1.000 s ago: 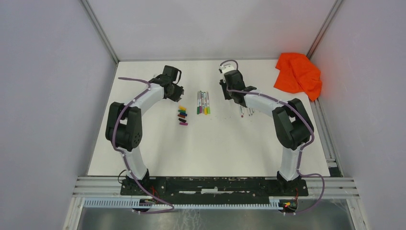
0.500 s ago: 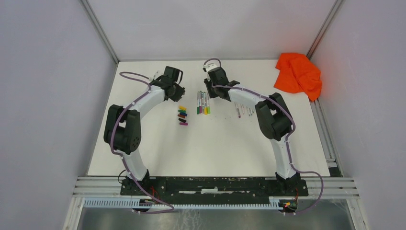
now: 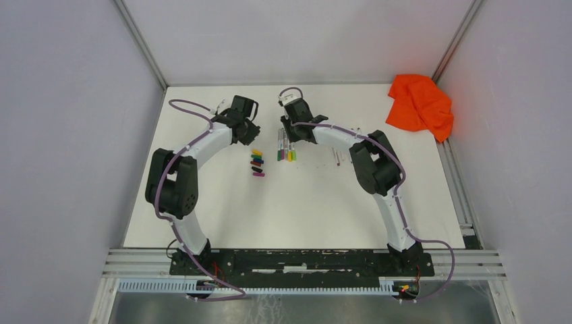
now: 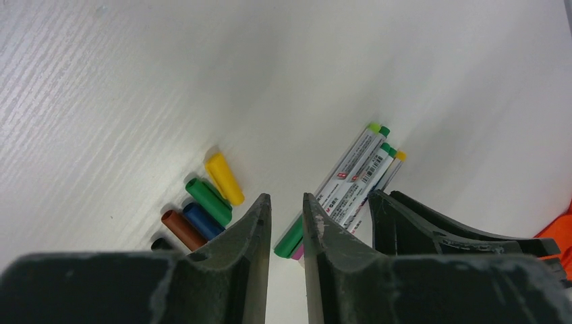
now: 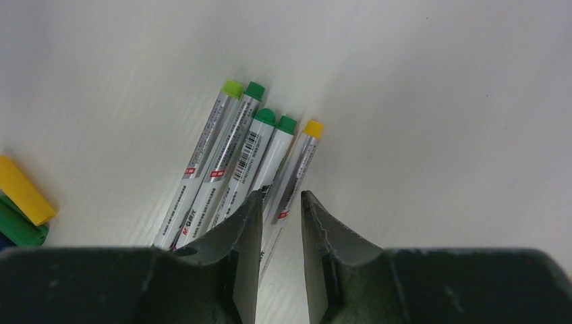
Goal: Open the pen caps
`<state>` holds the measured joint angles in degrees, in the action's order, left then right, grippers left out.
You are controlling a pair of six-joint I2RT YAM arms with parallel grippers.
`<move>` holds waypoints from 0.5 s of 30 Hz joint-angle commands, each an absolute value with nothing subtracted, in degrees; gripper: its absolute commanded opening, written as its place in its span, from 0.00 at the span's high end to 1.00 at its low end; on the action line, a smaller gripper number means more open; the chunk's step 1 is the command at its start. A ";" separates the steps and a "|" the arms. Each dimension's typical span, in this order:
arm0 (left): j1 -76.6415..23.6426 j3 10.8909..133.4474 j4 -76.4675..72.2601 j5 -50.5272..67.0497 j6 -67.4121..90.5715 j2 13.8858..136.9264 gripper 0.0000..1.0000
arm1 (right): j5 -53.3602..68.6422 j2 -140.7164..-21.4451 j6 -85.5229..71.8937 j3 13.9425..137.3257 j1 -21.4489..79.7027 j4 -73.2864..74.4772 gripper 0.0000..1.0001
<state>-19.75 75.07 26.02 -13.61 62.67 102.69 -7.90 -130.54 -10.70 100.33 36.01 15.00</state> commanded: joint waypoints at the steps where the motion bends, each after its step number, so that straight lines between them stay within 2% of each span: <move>1: -19.97 74.64 24.60 -15.87 59.25 99.25 0.71 | -10.18 -131.88 -11.35 103.86 36.25 16.47 0.68; 15: -20.08 74.36 24.43 -16.51 58.80 98.83 0.72 | -11.17 -133.23 -11.28 103.80 36.27 17.13 0.68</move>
